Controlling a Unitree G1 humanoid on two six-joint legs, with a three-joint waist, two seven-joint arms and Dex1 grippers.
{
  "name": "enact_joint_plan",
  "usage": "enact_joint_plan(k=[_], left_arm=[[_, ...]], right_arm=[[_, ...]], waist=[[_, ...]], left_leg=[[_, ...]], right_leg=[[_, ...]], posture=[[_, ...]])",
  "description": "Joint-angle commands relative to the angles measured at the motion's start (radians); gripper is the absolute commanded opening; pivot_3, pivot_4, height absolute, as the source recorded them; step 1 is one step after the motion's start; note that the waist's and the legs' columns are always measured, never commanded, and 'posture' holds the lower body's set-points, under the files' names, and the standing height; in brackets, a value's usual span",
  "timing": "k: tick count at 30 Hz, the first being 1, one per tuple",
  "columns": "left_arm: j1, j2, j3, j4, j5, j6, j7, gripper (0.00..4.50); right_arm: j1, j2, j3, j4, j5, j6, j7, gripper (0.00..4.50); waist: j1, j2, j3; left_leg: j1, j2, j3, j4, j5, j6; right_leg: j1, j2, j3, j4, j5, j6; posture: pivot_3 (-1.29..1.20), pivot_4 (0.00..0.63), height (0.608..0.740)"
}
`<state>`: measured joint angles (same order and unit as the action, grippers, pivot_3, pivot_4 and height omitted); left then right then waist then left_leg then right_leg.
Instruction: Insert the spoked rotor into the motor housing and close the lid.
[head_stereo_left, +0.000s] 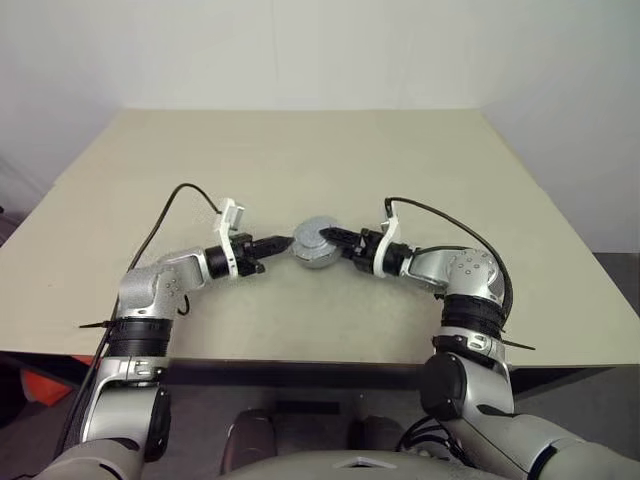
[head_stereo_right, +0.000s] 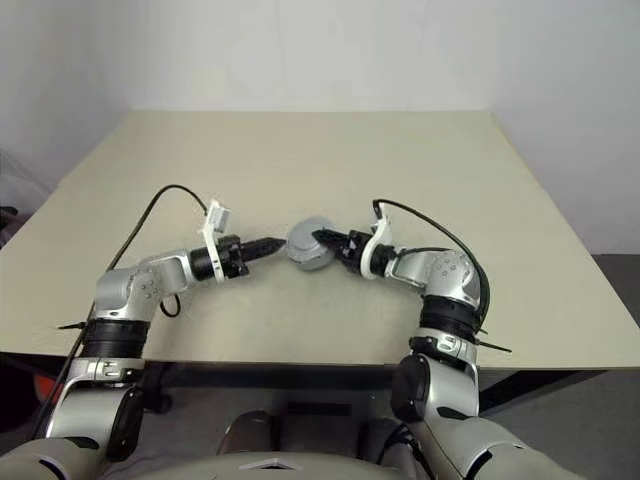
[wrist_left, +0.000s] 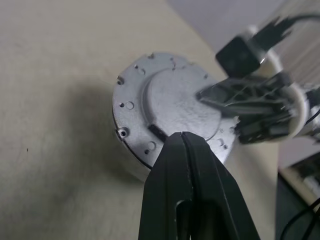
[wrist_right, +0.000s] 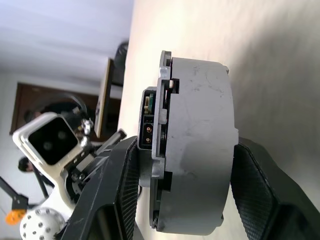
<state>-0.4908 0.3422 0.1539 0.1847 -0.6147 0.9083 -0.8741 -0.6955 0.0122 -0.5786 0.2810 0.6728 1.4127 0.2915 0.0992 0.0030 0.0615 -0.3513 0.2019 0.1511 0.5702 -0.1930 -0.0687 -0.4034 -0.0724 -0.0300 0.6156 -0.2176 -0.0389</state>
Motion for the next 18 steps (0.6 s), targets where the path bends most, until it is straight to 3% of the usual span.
enact_joint_plan(k=[1,3,16,18], left_arm=[[-0.004,0.002,0.069,-0.021,-0.067,0.018,0.021,0.0],[-0.004,-0.001,0.112,-0.004,-0.097,0.023,0.037,0.0],[-0.051,-0.07,0.27,0.143,-0.304,0.215,0.16,4.37],[-0.057,-0.081,0.274,0.162,-0.32,0.236,0.17,4.37]], right_arm=[[-0.053,0.001,-0.021,-0.012,0.064,-0.022,0.005,2.25],[-0.063,0.002,-0.034,-0.014,0.077,-0.014,-0.003,2.25],[-0.117,0.013,-0.088,-0.088,0.187,0.087,-0.061,2.25],[-0.121,0.013,-0.088,-0.097,0.198,0.098,-0.067,2.25]], waist=[[0.0,0.0,0.0],[0.0,0.0,0.0],[0.003,0.0,0.0],[0.004,0.0,0.0]], left_leg=[[0.0,0.0,0.0,0.0,0.0,0.0],[0.0,-0.002,0.0,0.0,0.0,0.0],[0.0,-0.003,0.0,0.0,0.0,0.0],[0.0,-0.003,0.0,0.0,0.0,0.0]], right_leg=[[0.0,0.0,0.0,0.0,0.0,0.0],[0.0,0.0,0.0,0.0,0.0,0.0],[0.0,0.0,0.0,0.0,0.0,0.0],[0.0,0.0,0.0,0.0,0.0,0.0]], posture=[[0.0,0.0,0.74],[0.0,0.0,0.74],[0.0,0.0,0.74],[0.0,0.0,0.74]])
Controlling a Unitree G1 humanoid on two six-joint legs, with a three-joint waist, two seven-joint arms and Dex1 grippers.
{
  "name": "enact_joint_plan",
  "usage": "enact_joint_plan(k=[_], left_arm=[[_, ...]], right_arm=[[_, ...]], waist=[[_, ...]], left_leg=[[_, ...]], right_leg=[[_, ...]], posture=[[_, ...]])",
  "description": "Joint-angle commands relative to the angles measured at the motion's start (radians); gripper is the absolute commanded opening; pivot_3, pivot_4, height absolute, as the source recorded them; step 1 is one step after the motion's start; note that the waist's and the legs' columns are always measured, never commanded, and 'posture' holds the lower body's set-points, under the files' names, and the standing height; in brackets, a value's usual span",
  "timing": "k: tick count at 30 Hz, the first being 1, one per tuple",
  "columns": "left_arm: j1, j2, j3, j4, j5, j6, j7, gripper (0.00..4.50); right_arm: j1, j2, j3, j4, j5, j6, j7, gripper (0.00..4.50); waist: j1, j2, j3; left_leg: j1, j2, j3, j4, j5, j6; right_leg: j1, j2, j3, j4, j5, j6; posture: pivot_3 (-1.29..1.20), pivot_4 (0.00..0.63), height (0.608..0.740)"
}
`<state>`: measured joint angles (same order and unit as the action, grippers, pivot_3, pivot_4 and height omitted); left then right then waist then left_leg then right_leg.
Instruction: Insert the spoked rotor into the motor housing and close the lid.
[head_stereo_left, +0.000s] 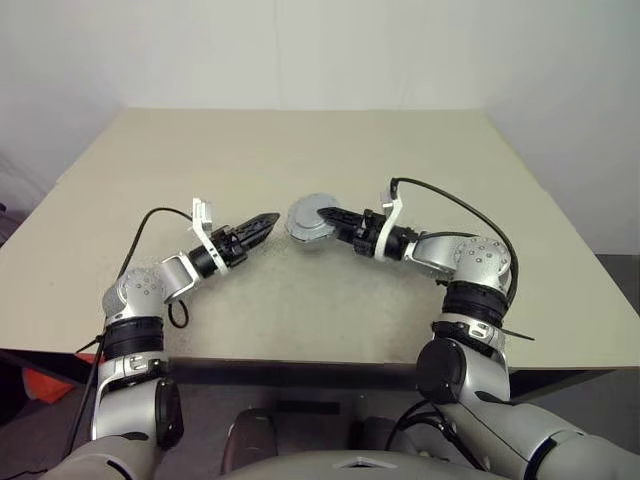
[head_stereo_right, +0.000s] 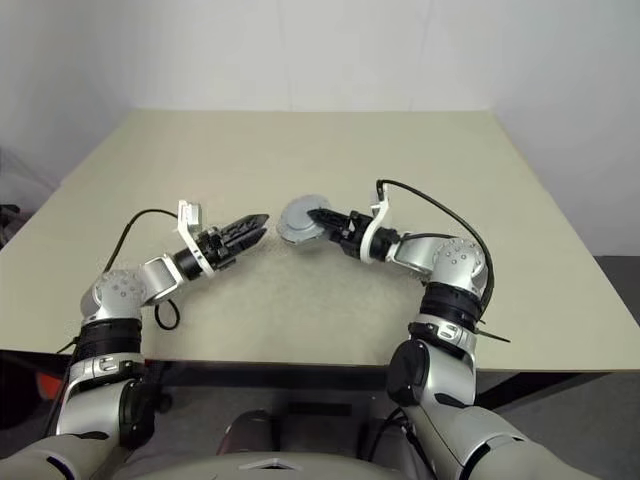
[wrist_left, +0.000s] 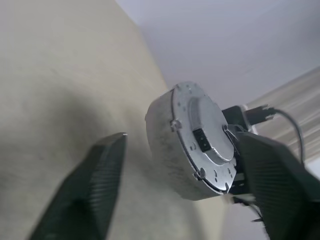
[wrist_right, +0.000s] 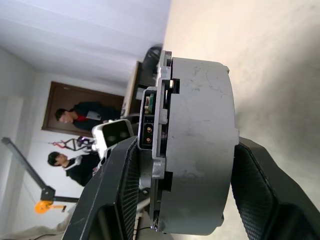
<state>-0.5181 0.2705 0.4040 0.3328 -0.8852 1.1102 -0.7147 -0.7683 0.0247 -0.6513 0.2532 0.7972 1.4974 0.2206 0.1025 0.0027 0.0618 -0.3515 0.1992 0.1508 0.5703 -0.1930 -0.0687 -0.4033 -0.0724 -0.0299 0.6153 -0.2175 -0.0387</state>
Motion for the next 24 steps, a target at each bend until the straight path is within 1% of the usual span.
enact_joint_plan(k=[1,12,24], left_arm=[[-0.032,-0.015,0.023,0.023,-0.053,0.037,0.014,4.37],[-0.077,-0.101,0.071,0.06,-0.127,0.035,0.066,4.37],[-0.089,-0.156,0.036,0.089,-0.109,0.003,0.069,4.37]], right_arm=[[-0.051,0.003,-0.016,-0.075,0.078,0.019,0.0,2.25],[-0.041,0.001,0.0,-0.124,0.106,0.062,-0.001,2.25],[-0.03,-0.004,0.016,-0.141,0.107,0.066,0.0,2.25]], waist=[[0.001,0.0,0.0],[0.003,0.0,0.0],[0.004,0.0,0.0]], left_leg=[[0.0,0.0,0.0,0.0,0.0,0.0],[0.0,0.0,0.0,0.0,0.0,0.0],[-0.001,0.0,0.0,0.0,0.0,0.0]], right_leg=[[0.0,0.0,0.0,0.0,0.0,0.0],[0.0,0.0,0.0,0.0,0.0,0.0],[0.0,0.0,0.0,-0.001,0.001,0.001]], posture=[[0.0,0.0,0.74],[0.0,0.0,0.74],[0.0,0.0,0.74]])
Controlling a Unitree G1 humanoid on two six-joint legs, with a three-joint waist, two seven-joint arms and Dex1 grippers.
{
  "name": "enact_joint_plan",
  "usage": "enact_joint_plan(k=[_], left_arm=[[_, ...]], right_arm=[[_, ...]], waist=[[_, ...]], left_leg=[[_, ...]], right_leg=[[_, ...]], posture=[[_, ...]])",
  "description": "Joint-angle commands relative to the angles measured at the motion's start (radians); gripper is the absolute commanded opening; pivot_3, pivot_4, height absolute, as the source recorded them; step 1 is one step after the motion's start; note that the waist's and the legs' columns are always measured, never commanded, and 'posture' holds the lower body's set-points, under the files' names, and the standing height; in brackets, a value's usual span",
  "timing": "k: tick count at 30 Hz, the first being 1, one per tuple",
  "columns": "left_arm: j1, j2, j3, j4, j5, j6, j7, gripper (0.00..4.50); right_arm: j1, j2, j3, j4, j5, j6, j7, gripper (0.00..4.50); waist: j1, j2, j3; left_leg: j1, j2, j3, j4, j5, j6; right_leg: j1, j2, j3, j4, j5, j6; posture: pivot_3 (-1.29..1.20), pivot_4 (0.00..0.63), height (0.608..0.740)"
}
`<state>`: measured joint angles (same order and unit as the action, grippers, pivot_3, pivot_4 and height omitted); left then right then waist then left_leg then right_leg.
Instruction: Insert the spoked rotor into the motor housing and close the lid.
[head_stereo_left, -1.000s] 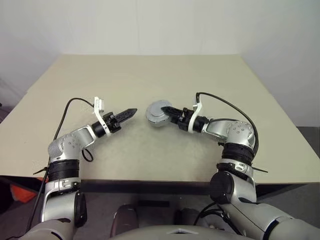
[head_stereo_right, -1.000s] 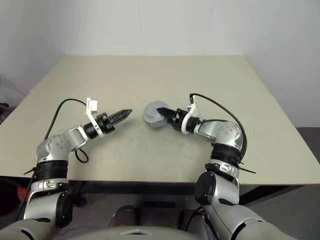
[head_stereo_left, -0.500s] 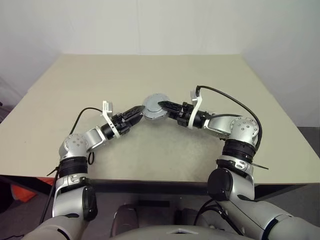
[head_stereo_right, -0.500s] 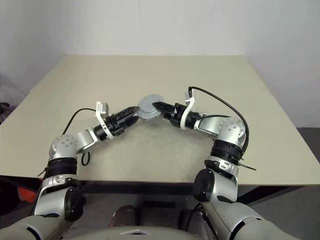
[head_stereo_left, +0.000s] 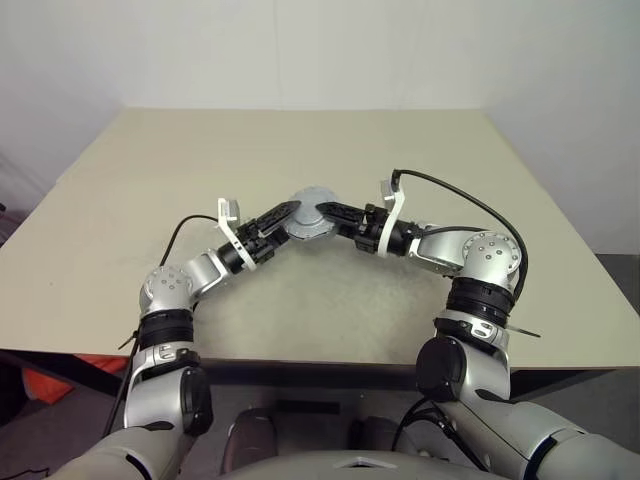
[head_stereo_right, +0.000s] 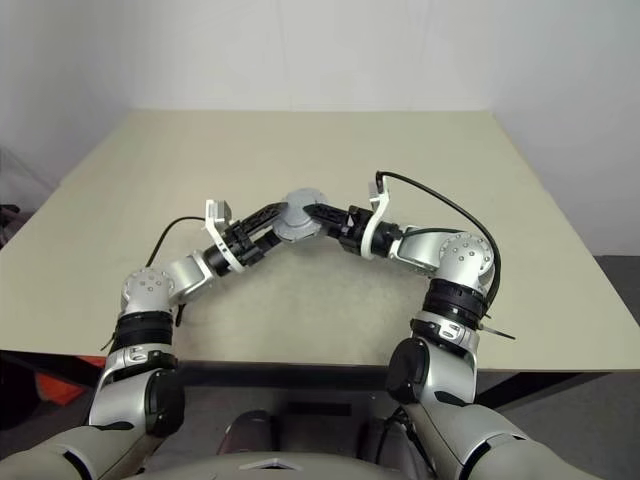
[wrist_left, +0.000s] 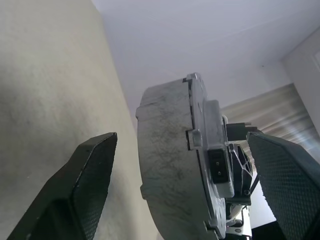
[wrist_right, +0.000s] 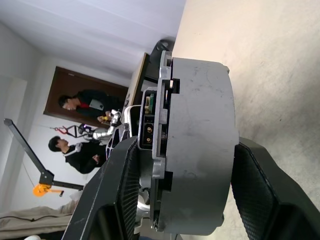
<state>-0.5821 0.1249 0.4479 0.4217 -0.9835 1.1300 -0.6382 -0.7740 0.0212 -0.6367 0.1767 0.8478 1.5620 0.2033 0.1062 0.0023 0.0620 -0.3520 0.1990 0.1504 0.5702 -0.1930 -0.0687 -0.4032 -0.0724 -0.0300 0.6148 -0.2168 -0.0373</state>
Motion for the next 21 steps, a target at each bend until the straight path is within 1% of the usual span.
enact_joint_plan(k=[1,5,6,8,12,13,21], left_arm=[[-0.026,-0.015,-0.01,0.002,-0.01,-0.019,-0.006,4.37],[-0.028,-0.022,-0.016,0.004,-0.009,-0.028,-0.001,4.37],[-0.028,-0.021,-0.017,0.006,-0.006,-0.033,0.004,4.21],[-0.027,-0.017,-0.015,0.014,-0.001,-0.045,0.009,3.8],[-0.023,-0.009,-0.018,0.016,0.002,-0.051,0.011,2.46],[-0.023,-0.007,-0.02,0.015,0.003,-0.051,0.012,2.36],[-0.022,0.002,-0.023,0.009,0.004,-0.053,0.015,2.36]], right_arm=[[-0.023,0.0,0.002,-0.067,0.057,0.002,0.017,2.25],[-0.023,0.002,0.003,-0.071,0.055,0.003,0.017,2.25],[-0.023,0.002,0.003,-0.071,0.054,0.002,0.016,2.25],[-0.024,0.004,0.002,-0.07,0.05,-0.003,0.013,2.25],[-0.024,0.004,0.004,-0.066,0.047,-0.013,0.007,2.25],[-0.024,0.005,0.005,-0.066,0.046,-0.015,0.007,2.25],[-0.02,0.004,0.023,-0.065,0.038,-0.034,0.01,2.25]], waist=[[0.0,0.0,0.0],[0.0,0.0,0.0],[0.0,0.0,0.0],[0.0,0.0,0.0],[0.0,0.0,0.0],[0.001,0.0,0.0],[0.001,0.0,0.0]], left_leg=[[0.0,0.0,0.0,0.0,0.0,0.0],[0.0,0.0,0.0,0.0,0.0,0.0],[0.0,0.0,0.0,0.0,0.0,0.0],[0.0,0.0,0.0,0.0,0.0,0.0],[0.0,0.0,0.0,0.0,0.0,0.0],[0.0,0.0,0.0,0.0,0.0,0.0],[0.0,0.0,0.0,0.0,0.0,0.0]], right_leg=[[0.0,0.0,0.0,0.0,0.0,0.001],[0.0,0.0,0.0,0.0,0.001,0.002],[0.0,0.0,0.0,0.0,0.001,0.002],[0.0,0.0,0.0,0.0,0.001,0.002],[0.0,0.0,0.0,0.0,0.001,0.002],[0.0,0.0,0.0,0.0,0.001,0.002],[0.0,0.0,0.0,0.0,0.002,0.003]], posture=[[0.0,0.0,0.74],[0.0,0.0,0.74],[0.0,0.0,0.74],[0.0,0.0,0.74],[0.0,0.0,0.74],[0.0,0.0,0.74],[0.0,0.0,0.74]])
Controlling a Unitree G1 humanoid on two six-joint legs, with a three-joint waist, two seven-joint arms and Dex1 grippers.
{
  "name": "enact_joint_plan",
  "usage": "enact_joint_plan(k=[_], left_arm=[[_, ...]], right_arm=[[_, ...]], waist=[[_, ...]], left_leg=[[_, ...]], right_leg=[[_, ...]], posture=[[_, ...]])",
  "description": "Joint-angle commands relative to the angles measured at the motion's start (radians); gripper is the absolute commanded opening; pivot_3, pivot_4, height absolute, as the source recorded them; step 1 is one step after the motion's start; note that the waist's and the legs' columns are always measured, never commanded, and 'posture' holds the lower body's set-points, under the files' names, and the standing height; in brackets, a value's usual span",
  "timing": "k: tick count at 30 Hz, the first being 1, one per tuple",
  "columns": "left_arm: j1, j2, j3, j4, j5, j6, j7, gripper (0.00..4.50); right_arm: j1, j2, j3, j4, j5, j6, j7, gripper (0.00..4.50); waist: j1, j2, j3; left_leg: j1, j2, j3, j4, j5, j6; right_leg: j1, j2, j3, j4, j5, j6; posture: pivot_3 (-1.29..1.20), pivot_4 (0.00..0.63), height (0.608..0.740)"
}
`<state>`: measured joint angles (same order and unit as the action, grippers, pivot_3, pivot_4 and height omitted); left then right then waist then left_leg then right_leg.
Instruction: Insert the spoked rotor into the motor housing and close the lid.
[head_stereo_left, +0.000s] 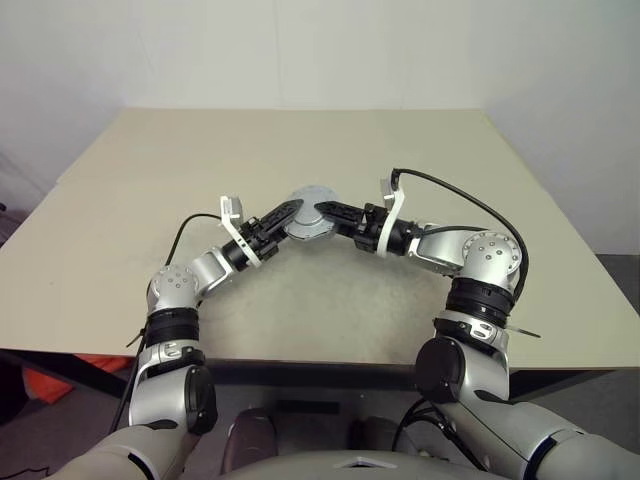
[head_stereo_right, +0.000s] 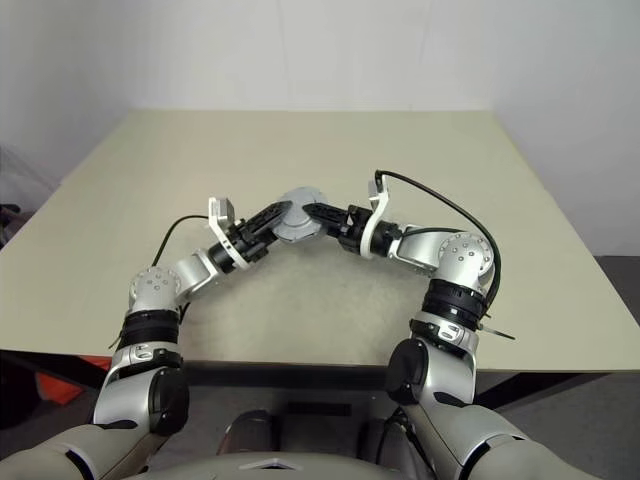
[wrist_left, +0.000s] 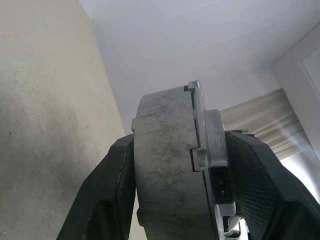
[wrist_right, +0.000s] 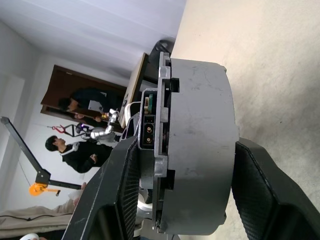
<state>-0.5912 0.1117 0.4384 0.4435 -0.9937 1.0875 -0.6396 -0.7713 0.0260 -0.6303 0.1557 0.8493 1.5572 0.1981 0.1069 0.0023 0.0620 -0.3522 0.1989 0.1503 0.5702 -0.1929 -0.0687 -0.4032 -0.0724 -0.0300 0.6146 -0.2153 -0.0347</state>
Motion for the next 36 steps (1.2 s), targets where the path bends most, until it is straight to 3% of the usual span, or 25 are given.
enact_joint_plan(k=[1,13,20,36], left_arm=[[-0.012,0.016,-0.016,-0.015,0.015,-0.01,0.015,2.36],[-0.003,0.025,-0.032,-0.019,0.024,-0.021,0.023,2.36],[0.004,0.032,-0.031,-0.026,0.028,-0.032,0.038,2.36],[0.025,0.091,0.072,-0.001,0.04,-0.149,0.101,2.36]], right_arm=[[-0.022,-0.001,0.019,-0.044,0.036,-0.031,0.016,2.25],[0.005,-0.022,0.071,-0.062,0.034,-0.067,0.054,2.25],[0.034,-0.05,0.154,-0.073,-0.017,-0.17,0.057,4.48],[0.077,-0.068,0.229,-0.039,-0.061,-0.341,0.028,4.48]], waist=[[0.0,0.0,0.0],[0.0,0.0,0.0],[0.0,0.0,0.0],[-0.003,0.0,0.0]], left_leg=[[0.0,0.0,0.0,0.0,0.0,0.0],[0.0,0.0,0.0,0.0,0.0,0.0],[0.0,0.0,0.0,0.0,0.0,0.0],[0.0,0.0,0.0,0.001,0.0,0.0]], right_leg=[[0.0,0.0,0.0,0.0,0.0,0.0],[0.0,0.0,0.0,0.0,0.0,0.0],[0.0,0.0,0.0,0.0,0.0,0.0],[0.0,0.0,0.0,0.0,0.0,0.0]], posture=[[0.0,0.0,0.74],[0.0,0.0,0.74],[0.0,0.0,0.74],[0.0,0.0,0.74]])
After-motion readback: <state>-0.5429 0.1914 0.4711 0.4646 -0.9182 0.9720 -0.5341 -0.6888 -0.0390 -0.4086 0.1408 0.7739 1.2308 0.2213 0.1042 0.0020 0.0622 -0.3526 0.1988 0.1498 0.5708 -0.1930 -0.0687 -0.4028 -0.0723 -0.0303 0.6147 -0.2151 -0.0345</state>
